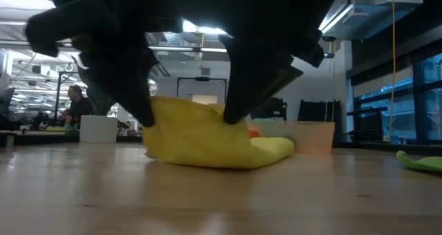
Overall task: Roll microfiber towels into tight, uniform cylinder then place into a basket
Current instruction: Roll the yellow microfiber towel
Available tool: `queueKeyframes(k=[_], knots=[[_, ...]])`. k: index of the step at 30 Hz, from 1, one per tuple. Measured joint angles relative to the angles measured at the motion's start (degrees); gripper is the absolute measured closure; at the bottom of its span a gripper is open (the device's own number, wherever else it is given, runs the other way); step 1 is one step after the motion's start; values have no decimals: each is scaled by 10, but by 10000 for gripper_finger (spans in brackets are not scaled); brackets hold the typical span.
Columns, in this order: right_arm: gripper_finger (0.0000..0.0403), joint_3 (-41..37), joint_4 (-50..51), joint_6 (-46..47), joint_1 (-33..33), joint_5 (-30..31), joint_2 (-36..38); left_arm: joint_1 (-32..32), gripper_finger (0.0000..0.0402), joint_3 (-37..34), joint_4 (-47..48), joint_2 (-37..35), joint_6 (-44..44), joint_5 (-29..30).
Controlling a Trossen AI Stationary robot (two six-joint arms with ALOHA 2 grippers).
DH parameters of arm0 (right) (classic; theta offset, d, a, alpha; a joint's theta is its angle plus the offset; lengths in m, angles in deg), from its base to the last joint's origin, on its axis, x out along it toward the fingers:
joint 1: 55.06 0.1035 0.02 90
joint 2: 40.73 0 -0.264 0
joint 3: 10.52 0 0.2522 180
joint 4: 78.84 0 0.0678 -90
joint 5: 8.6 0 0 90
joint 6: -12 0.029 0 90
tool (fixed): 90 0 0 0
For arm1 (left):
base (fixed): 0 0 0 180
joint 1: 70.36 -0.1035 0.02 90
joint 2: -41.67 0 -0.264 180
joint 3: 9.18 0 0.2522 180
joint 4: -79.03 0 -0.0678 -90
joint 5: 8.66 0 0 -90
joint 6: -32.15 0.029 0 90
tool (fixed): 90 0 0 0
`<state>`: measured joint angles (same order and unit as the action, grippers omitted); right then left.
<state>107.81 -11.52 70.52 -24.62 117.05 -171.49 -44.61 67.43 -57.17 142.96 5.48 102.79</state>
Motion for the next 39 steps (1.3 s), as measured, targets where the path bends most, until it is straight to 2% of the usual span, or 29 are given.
queueKeyframes(k=[9,15,19,30,34,39], knots=[[395,-7,37,32,-5,4,0,-32,402,0,-16,0,38,20],[394,-20,65,59,-20,3,0,-59,402,0,-21,7,62,9],[394,-45,62,60,-33,-19,0,-77,402,0,-24,7,75,-11],[393,-63,60,59,-48,-28,0,-101,401,0,-33,7,108,-11],[393,-63,60,59,-48,-30,0,-101,386,0,-36,7,128,-12],[393,-63,59,58,-48,-36,0,-108,346,0,-37,7,137,-12]])
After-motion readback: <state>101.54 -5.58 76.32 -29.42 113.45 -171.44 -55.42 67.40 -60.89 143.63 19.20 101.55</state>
